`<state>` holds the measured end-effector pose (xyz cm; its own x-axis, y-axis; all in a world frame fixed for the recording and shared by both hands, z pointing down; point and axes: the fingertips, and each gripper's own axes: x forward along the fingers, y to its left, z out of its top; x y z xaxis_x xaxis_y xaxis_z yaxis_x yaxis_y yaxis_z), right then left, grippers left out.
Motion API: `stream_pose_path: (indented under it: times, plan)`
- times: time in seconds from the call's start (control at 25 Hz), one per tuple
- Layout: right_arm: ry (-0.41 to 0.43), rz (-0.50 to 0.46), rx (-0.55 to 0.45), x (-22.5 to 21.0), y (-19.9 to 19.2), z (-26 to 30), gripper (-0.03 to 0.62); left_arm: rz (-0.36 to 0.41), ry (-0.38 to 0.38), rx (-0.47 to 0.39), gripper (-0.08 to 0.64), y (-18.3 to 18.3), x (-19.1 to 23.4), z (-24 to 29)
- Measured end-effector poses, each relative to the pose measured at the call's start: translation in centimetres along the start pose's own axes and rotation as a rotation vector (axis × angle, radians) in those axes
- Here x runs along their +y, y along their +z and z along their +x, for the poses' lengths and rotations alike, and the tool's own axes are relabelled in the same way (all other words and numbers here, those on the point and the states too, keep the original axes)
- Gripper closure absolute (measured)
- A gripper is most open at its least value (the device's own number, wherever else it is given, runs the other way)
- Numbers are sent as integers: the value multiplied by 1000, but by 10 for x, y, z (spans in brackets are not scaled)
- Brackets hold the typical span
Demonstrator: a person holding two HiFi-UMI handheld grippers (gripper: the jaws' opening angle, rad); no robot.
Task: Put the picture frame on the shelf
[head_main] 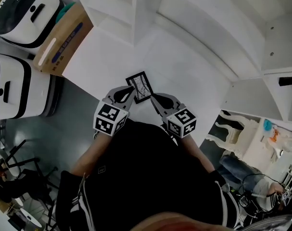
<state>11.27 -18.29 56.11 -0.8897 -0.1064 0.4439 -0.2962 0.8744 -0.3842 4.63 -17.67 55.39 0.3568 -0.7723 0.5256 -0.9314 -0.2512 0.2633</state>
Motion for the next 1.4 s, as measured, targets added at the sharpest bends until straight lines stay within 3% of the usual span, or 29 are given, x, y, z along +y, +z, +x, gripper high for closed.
stream_pose_path:
  times: [0.24, 0.68, 0.96, 1.16, 1.4]
  plan:
    - [16, -2, 58, -8, -5, 23, 572, -65, 6, 57, 537, -24, 14, 16]
    - [2, 0, 230, -41, -33, 51, 572, -171, 51, 69, 535, -56, 51, 26]
    - [18, 5, 321, -49, -57, 78, 571, -313, 18, 119, 514, -96, 52, 47]
    - [-51, -29, 455, -72, -84, 91, 571, -382, 35, 153, 463, -123, 59, 64]
    - [-106, -38, 557, -96, -109, 101, 569, -377, 100, 208, 413, -154, 71, 83]
